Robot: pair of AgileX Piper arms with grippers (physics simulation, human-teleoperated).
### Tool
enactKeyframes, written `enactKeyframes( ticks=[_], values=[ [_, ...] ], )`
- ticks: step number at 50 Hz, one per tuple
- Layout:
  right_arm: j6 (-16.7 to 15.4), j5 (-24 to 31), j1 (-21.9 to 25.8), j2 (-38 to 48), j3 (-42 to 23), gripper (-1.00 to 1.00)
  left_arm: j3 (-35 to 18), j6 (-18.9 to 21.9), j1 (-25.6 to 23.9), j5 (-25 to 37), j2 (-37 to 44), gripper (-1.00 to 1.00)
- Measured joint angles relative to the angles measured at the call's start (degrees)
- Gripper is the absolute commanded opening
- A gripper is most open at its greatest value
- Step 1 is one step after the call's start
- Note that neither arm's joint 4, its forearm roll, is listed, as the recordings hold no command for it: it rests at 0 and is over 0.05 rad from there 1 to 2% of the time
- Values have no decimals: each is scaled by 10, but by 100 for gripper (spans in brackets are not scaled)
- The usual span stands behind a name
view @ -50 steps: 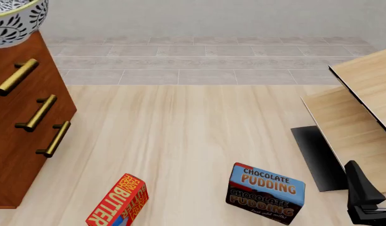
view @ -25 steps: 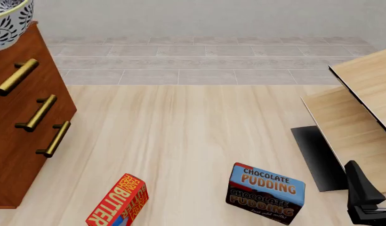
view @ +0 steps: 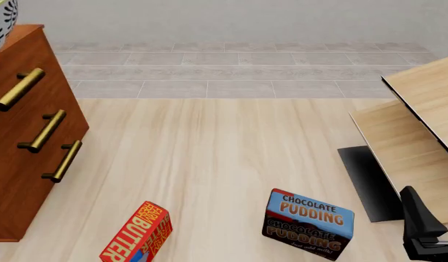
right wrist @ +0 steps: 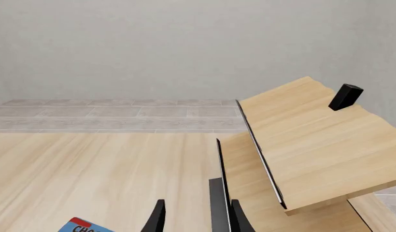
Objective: Close the top drawer of the cabinet and put the bowl on top of it.
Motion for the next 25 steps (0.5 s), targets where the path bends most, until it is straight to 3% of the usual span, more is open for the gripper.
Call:
enactKeyframes(
  ticks=[13, 25],
  values=[
    [0, 0, 0, 0, 0, 100, 47, -20, 27, -35, -14, -100],
    [0, 0, 0, 0, 0, 100, 53, -30, 52, -53, -5, -100]
  ],
)
